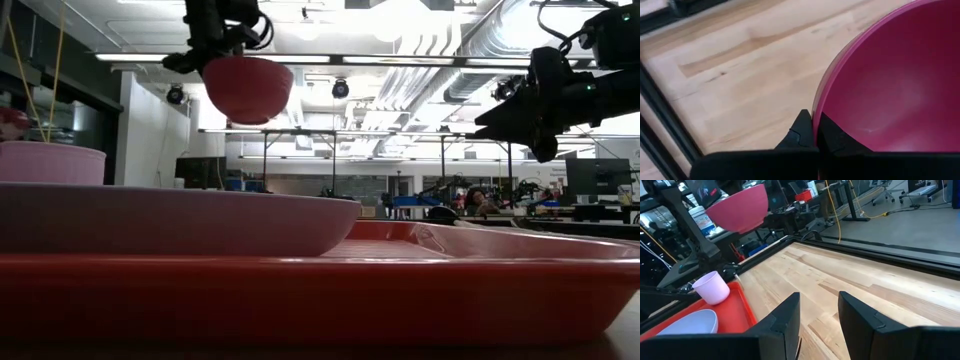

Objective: Set up tray
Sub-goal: Put the pink bowl on the white plate on the red tray

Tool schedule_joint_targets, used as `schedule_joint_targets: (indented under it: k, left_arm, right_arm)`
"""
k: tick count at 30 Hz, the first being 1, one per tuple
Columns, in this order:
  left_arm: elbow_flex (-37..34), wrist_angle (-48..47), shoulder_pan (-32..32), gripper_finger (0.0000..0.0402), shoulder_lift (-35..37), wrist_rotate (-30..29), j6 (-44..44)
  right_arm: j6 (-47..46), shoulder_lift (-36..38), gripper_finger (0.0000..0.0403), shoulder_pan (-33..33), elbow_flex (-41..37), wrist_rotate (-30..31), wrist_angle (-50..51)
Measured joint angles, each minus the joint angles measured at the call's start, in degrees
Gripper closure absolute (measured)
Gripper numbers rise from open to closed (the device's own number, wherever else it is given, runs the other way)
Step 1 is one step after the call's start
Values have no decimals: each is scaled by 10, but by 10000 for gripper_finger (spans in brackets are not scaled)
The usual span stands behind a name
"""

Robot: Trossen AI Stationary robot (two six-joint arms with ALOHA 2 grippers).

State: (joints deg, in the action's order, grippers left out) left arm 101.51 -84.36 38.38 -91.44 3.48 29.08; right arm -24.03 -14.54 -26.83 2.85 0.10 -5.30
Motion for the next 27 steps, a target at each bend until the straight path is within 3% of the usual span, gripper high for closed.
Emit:
schedule_joint_targets:
  k: [27]
  left_arm:
    - [0, 0, -248, 385, 0, -41, 131]
  right_arm:
    - [0, 0, 291, 0, 0, -7, 0]
